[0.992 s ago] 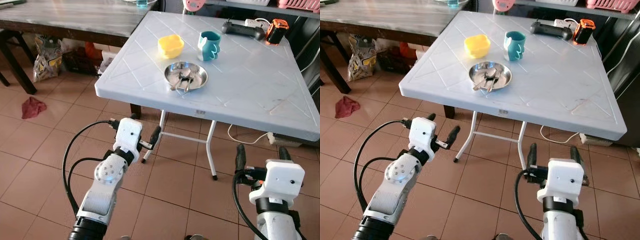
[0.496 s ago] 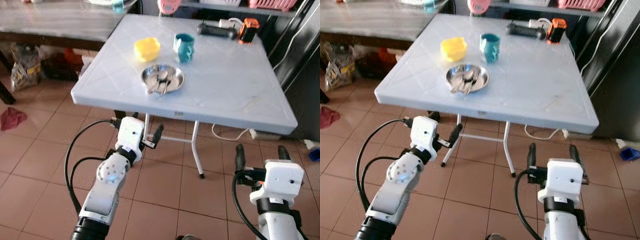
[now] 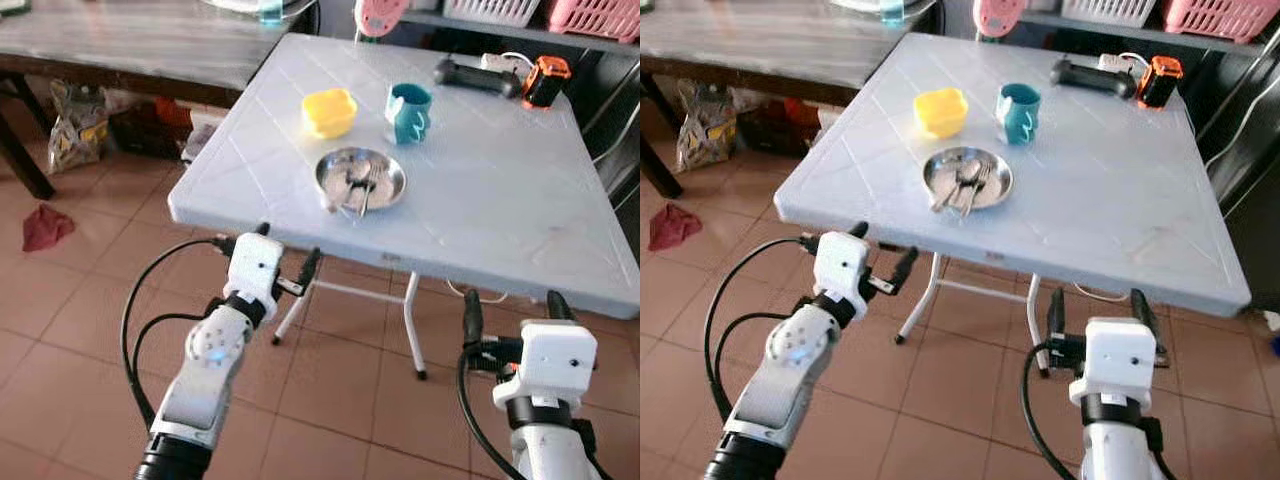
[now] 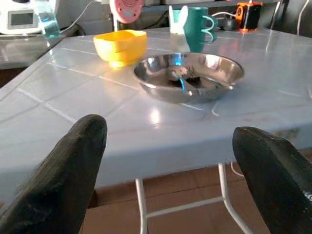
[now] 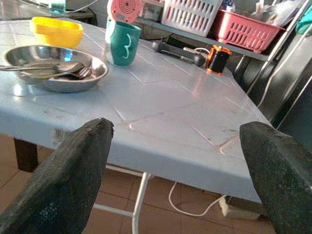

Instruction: Setting the table

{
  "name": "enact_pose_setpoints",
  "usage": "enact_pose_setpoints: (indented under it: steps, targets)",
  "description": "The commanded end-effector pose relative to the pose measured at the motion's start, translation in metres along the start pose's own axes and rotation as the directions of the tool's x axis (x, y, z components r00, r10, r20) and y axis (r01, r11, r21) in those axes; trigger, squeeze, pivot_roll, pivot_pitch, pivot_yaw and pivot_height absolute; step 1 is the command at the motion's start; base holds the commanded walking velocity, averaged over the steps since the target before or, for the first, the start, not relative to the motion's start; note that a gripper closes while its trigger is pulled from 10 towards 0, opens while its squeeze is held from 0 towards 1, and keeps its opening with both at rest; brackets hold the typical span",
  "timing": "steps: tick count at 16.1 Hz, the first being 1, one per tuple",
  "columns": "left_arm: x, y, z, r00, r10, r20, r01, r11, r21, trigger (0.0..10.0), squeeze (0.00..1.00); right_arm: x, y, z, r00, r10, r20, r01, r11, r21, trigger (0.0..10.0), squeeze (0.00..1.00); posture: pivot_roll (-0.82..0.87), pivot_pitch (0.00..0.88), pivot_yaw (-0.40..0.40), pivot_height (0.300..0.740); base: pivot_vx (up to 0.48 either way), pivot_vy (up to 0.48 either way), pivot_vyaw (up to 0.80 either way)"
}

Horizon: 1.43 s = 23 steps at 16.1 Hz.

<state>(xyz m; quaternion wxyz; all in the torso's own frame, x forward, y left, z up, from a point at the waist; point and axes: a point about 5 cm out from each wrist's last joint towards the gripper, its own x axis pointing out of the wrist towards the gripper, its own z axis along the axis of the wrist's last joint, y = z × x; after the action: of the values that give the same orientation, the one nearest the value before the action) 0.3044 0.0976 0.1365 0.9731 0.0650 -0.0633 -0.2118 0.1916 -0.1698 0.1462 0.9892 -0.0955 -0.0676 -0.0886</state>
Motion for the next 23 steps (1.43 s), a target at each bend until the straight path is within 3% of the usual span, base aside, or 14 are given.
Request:
enact_pose_setpoints:
  steps: [1, 11, 15, 18, 23]
  targets:
    - [0.000, -0.005, 0.002, 1.000, -0.016, 0.007, 0.016, 1.000, -0.008, 10.0, 0.00, -0.001, -0.003, 0.001, 1.000, -0.005, 0.000, 0.005, 1.000, -0.013, 10.0, 0.00, 0.00, 0.144, -0.026, 0.714, 0.405, 0.000, 0.00]
    - [-0.001, -0.008, 0.001, 0.999, -0.040, 0.005, 0.040, 0.999, -0.004, 10.0, 0.00, -0.003, 0.000, 0.001, 1.000, 0.009, 0.003, -0.008, 1.000, -0.026, 10.0, 0.00, 0.00, 0.145, -0.027, 0.714, 0.351, 0.000, -0.14]
    - [-0.001, -0.010, 0.001, 0.999, -0.048, -0.002, 0.048, 0.999, -0.013, 10.0, 0.00, -0.004, 0.001, 0.001, 1.000, 0.016, 0.006, -0.016, 0.999, -0.029, 10.0, 0.00, 0.01, 0.144, -0.029, 0.714, 0.000, 0.000, -0.25]
    - [-0.006, -0.009, 0.000, 0.995, -0.104, -0.005, 0.103, 0.992, -0.078, 10.0, 0.00, -0.004, 0.005, 0.001, 1.000, 0.030, 0.008, -0.029, 0.999, -0.032, 10.0, 0.00, 0.01, 0.146, -0.031, 0.714, 0.000, 0.000, 0.00]
    - [-0.012, 0.003, 0.001, 0.996, -0.083, -0.043, 0.078, 0.992, -0.094, 10.0, 0.00, -0.004, 0.005, 0.001, 0.999, 0.040, 0.006, -0.040, 0.999, -0.034, 10.0, 0.00, 0.02, 0.159, -0.037, 0.714, 0.000, 0.000, 0.00]
